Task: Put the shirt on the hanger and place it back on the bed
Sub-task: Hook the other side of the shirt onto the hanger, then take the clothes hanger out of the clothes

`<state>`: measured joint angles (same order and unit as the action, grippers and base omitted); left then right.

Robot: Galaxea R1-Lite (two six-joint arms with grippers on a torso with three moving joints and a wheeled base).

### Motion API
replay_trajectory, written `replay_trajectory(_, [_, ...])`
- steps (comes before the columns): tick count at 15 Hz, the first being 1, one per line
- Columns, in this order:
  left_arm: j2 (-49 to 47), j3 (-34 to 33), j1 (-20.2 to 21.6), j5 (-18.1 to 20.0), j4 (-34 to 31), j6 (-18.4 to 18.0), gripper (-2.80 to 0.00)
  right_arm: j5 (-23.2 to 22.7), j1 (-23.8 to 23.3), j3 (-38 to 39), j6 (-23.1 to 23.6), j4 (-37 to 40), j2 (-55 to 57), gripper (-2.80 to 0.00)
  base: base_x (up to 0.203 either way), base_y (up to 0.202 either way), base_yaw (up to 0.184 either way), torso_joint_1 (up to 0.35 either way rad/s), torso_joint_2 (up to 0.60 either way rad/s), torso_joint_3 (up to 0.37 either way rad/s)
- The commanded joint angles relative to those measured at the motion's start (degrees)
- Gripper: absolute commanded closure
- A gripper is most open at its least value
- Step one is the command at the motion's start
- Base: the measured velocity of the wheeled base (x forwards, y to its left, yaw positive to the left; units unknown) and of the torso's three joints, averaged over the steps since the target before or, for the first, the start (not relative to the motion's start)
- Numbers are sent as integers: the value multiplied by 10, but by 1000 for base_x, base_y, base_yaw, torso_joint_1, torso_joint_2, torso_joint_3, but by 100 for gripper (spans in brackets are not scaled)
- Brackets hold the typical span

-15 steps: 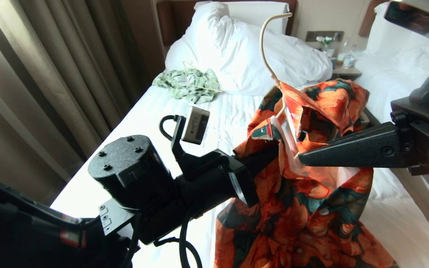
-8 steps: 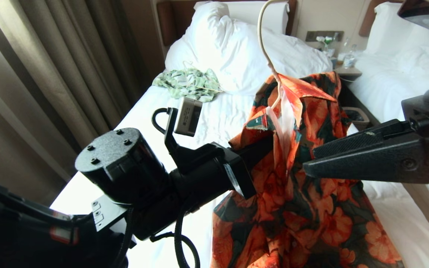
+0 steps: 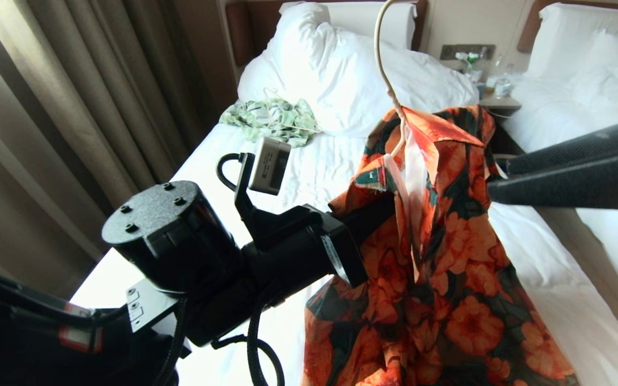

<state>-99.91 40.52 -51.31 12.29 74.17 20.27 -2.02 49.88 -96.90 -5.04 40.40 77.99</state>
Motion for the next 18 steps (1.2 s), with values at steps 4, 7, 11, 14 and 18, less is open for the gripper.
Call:
replay_trajectory(4, [0, 3, -7, 0, -9, 1, 0, 14, 1, -96, 42, 4, 53, 0, 0, 0, 0, 0, 0, 0])
replay_trajectory(7, [-2, 10, -11, -1, -18, 0, 0, 51, 0, -152, 79, 7, 120, 0, 0, 0, 0, 0, 0, 0])
replay_trajectory(11, [0, 19, -19, -10, -30, -1, 0, 101, -4, -164, 199, 0, 145, -280, 0, 0, 0, 0, 0, 0])
replay_trajectory(14, [-2, 21, -21, -12, -31, -2, 0, 115, -6, -164, 221, -18, 147, -280, 0, 0, 0, 0, 0, 0])
replay_trajectory(18, [-1, 22, -24, -12, -40, -3, 0, 115, -17, -164, 233, -47, 166, -280, 0, 0, 0, 0, 0, 0])
